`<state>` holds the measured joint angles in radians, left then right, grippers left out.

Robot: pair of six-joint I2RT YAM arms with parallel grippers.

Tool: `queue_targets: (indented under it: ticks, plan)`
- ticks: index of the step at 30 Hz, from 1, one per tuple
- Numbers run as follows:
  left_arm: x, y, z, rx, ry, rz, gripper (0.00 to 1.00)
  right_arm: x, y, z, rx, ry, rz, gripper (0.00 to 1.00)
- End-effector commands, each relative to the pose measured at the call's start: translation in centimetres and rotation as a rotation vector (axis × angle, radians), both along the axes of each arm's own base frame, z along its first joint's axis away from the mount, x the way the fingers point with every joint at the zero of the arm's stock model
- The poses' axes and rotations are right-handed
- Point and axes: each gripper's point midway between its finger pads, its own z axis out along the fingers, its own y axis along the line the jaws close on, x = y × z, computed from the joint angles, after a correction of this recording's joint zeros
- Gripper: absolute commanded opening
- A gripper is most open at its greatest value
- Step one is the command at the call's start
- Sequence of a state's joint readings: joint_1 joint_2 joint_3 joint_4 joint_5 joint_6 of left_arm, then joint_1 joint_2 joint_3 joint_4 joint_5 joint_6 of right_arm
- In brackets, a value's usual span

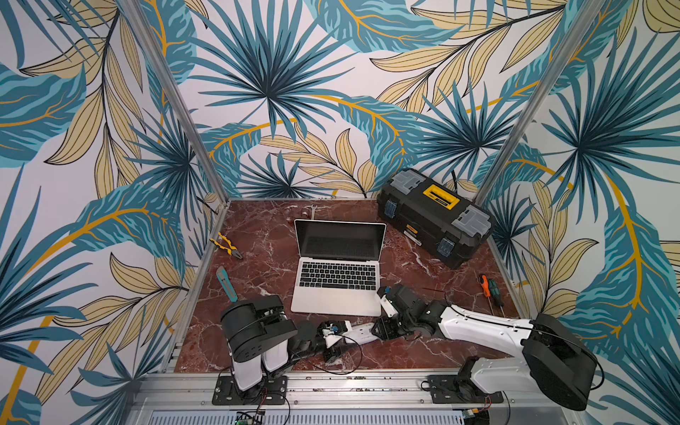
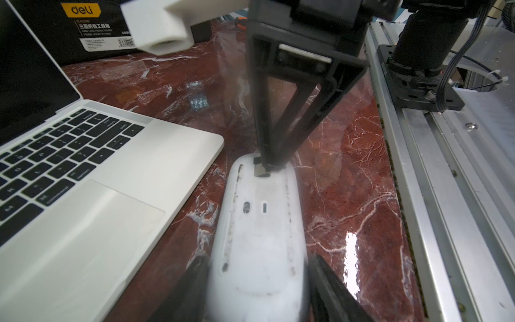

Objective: Remove the wireless mouse receiver from the laptop
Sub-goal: Insert the USB plug into the mouse.

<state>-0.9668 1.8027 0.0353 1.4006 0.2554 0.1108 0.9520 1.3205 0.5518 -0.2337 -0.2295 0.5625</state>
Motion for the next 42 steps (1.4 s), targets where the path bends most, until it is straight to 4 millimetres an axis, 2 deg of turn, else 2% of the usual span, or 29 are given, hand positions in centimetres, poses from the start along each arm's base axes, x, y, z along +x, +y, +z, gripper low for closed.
queue_targets:
  ticks: [1,11,26,42]
  plan:
    - [-0.1,0.1,-0.1,0.002,0.009,-0.006,0.47,-0.5,-1.5,-1.6,-0.069,0.019,-0.025,0.45]
    - [-0.1,0.1,-0.2,0.002,0.009,-0.004,0.47,-0.4,-1.2,-1.0,-0.051,0.013,-0.021,0.45]
    - [-0.1,0.1,-0.2,0.003,0.009,-0.004,0.47,-0.3,-1.9,-1.5,-0.069,0.012,-0.036,0.42]
    - [-0.1,0.1,-0.2,0.003,0.011,-0.003,0.47,-0.6,-3.7,-3.2,-0.146,0.041,-0.060,0.38]
